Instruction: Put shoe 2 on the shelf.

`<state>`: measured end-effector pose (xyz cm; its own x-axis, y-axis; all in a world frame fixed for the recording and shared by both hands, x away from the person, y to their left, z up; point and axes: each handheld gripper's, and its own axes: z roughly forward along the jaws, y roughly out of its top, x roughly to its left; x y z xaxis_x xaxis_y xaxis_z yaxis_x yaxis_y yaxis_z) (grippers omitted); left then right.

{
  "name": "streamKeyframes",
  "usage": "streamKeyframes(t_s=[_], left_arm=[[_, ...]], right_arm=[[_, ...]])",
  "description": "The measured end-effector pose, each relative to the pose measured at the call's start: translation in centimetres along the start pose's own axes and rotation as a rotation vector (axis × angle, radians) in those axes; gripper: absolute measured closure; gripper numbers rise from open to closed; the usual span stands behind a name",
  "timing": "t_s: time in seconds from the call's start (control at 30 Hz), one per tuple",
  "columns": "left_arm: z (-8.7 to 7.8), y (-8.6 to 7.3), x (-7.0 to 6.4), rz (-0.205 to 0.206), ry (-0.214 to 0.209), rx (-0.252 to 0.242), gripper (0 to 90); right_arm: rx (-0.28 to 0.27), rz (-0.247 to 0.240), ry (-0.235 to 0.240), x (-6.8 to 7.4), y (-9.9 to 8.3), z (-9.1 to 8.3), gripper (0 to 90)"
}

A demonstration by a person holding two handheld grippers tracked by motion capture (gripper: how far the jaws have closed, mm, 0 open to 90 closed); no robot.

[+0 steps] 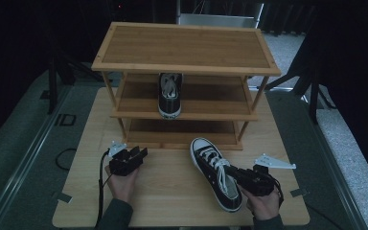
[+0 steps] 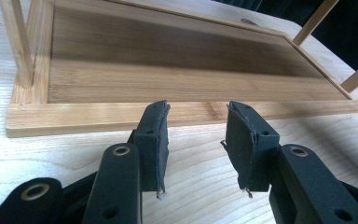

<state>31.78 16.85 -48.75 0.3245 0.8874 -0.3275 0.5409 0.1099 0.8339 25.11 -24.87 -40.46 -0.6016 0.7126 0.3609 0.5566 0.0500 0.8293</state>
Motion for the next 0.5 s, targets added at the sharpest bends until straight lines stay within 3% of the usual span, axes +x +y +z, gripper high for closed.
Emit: streamKeyframes(t_s=[0.5], left_arm=[[-0.1,0.0,0.1,-0.010,0.000,-0.006,59.2]], right_arm=[[-0.033,-0.005,0.059,0.6,2.7,-1.1,88.5]])
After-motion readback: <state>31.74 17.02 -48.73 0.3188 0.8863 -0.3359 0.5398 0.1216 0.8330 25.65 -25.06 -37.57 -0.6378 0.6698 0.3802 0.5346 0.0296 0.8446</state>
